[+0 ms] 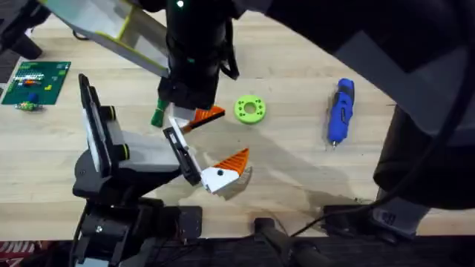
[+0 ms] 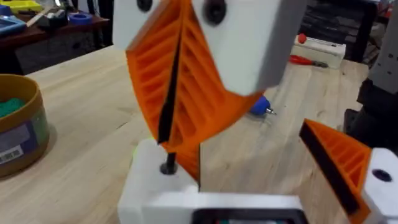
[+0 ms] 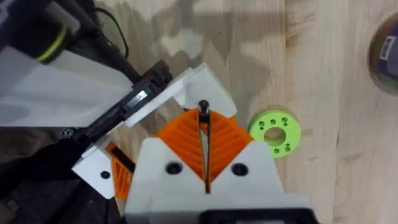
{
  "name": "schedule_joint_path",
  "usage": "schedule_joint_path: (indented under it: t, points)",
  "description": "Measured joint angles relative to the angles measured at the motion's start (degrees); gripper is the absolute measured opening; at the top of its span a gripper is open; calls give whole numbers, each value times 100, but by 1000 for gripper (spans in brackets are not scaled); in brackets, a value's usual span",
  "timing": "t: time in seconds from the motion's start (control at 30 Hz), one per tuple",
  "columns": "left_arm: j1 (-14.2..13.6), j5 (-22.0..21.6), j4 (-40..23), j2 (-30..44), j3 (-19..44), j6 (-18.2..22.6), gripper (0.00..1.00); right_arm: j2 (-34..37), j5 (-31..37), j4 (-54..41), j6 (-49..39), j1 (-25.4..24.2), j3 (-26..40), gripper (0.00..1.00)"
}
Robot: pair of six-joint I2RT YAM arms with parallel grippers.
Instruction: Pick up the gripper from the table and insert it into the empty holder that is missing its gripper. Then pick up a screw, insert it into the mounting hole, and use the screwdriver to tighten it. Finally, clean up the table by picking up the vegetable and placing it into the bucket.
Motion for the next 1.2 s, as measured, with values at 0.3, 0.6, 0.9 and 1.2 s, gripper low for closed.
schedule_joint_path:
  t: [0.3,0.6,0.9,1.2]
  points:
    - [0,0,0,0,0,-12,987,173,-4,-2,2,0,7,4]
    - [0,0,0,0,0,-20,987,199,-4,-2,15,0,7,4]
    - [0,0,0,0,0,-20,987,199,-4,-4,17,0,7,4]
    - [0,0,0,0,0,-20,986,199,-4,-4,17,0,7,4]
